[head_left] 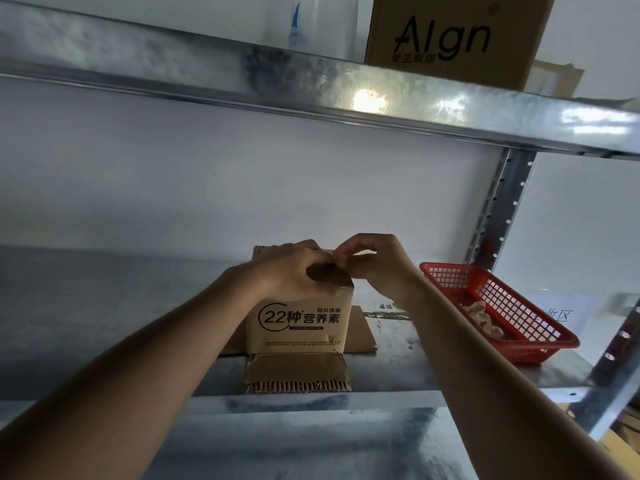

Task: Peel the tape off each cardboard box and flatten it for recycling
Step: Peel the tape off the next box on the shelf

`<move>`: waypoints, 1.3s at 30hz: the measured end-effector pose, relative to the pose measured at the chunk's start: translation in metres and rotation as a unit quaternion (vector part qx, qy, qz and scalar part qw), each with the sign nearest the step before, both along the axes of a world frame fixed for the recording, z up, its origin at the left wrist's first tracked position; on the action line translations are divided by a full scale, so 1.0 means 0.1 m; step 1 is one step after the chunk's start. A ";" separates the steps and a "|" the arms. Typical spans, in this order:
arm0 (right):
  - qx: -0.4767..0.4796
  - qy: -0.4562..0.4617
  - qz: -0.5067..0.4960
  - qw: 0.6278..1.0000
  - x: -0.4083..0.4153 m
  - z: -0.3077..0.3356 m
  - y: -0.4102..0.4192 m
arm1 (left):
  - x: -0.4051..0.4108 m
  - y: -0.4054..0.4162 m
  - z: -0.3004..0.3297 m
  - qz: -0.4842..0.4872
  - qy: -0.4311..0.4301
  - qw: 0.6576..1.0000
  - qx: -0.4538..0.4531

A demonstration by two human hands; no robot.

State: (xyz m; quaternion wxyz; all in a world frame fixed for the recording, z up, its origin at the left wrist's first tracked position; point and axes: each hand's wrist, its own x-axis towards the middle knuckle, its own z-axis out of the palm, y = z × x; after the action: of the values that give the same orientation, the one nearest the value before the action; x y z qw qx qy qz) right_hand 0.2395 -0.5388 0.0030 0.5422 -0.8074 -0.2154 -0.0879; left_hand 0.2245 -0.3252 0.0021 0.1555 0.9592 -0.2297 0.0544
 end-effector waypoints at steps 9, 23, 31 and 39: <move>0.075 0.021 -0.167 0.983 -0.02 -0.29 -0.01 | 0.03 0.16 0.00 -0.041 -0.060 0.996 0.044; 0.189 0.116 -0.097 0.970 -0.15 -0.55 0.12 | 0.06 0.10 -0.09 -0.040 -0.118 0.985 0.121; -0.038 0.039 -0.245 0.968 -0.23 -0.39 -0.01 | 0.19 0.02 -0.04 -0.023 -0.105 0.986 0.125; 0.009 -0.050 -0.320 0.946 -0.32 -0.34 -0.41 | 0.22 -0.56 0.01 -0.056 -0.122 0.986 0.100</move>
State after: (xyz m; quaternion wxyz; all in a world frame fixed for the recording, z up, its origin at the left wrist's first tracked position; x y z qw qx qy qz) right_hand 0.2078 -0.5793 -0.0312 0.4810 -0.8238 0.0280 -0.2988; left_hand 0.2462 -0.3810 0.0031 0.0325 0.9418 -0.3045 0.1388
